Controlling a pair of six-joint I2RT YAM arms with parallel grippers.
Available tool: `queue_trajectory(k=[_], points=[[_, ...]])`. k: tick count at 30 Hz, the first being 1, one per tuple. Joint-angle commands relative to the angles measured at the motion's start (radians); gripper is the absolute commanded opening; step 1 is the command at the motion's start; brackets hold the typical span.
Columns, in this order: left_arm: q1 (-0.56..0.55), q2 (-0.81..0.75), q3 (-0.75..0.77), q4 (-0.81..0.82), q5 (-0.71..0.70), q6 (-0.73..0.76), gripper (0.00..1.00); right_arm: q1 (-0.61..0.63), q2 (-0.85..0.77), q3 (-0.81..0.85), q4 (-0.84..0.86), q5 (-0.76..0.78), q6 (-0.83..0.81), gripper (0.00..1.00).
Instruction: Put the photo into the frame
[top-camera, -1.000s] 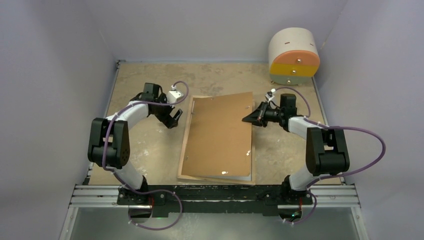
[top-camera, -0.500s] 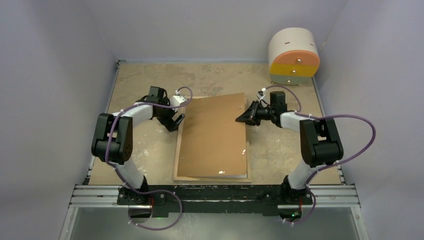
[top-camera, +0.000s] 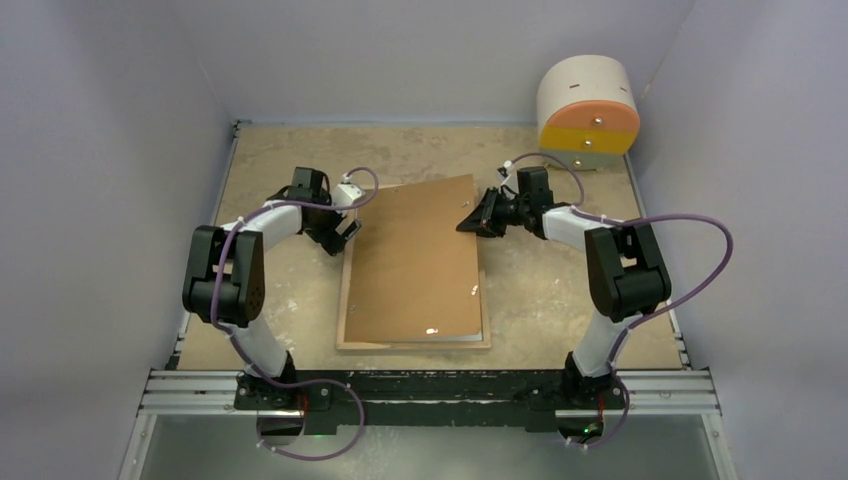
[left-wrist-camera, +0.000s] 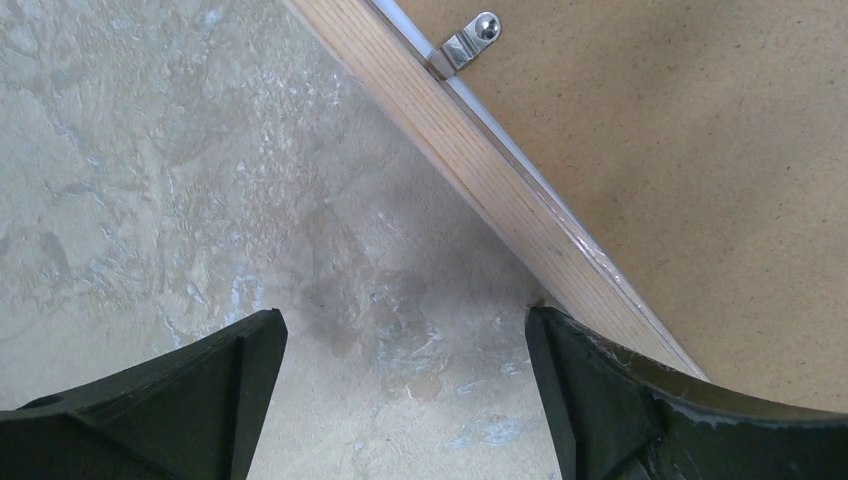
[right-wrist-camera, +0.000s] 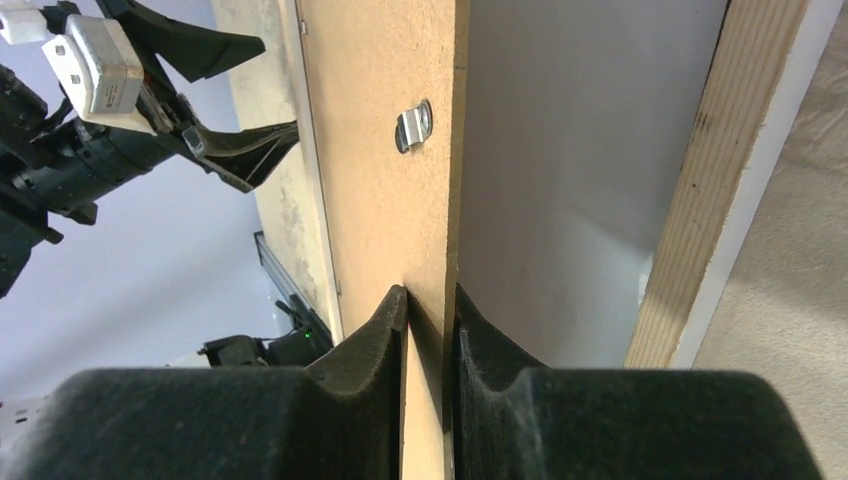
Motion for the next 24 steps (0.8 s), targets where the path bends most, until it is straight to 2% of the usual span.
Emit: queue_trajectory(k=[1,4,13,19,24], points=[[-0.035,0.031,0.018,0.043,0.104,-0.031,0.97,0.074,-0.02,0.018,0.004,-0.002,-0.078,0.15],[-0.014,0.036,0.036,0.033,0.111,-0.033,0.97,0.074,-0.079,-0.016,0.096,-0.048,-0.08,0.1],[0.025,0.079,0.092,-0.002,0.169,-0.071,0.97,0.074,-0.072,-0.026,0.103,-0.14,-0.098,0.0],[0.032,0.09,0.094,-0.014,0.171,-0.061,0.96,0.074,-0.121,-0.113,0.232,-0.133,-0.074,0.0],[0.034,0.093,0.095,-0.023,0.175,-0.043,0.96,0.074,-0.094,-0.143,0.332,-0.151,-0.042,0.0]])
